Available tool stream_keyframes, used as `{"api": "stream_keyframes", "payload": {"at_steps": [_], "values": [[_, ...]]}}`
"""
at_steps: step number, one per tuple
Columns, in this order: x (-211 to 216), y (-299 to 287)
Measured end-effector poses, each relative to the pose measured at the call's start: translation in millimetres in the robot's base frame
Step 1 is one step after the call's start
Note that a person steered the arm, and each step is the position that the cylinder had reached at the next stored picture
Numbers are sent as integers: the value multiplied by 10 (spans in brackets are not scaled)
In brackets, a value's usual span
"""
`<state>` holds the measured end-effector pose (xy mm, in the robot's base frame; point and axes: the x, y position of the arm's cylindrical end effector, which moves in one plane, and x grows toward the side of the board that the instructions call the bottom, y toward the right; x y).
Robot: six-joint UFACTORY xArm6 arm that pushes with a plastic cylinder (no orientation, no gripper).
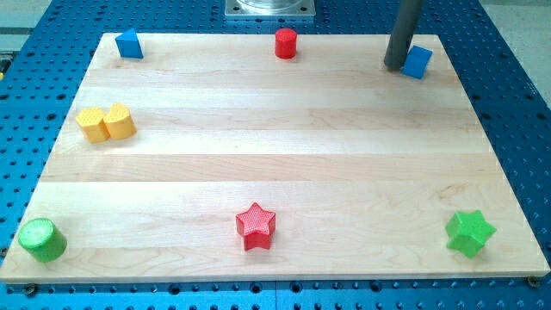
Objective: Place the cube at the right center of the board
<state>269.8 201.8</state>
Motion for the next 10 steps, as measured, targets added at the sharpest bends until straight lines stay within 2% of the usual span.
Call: {"api": "stream_keyframes", "payload": {"at_steps": [1,2,4,6,7,8,9,10], "values": [[-471,101],[-323,603],[600,-122],[823,-360],[1241,-714],[1257,-182],[1634,-417],[2820,-634]]}}
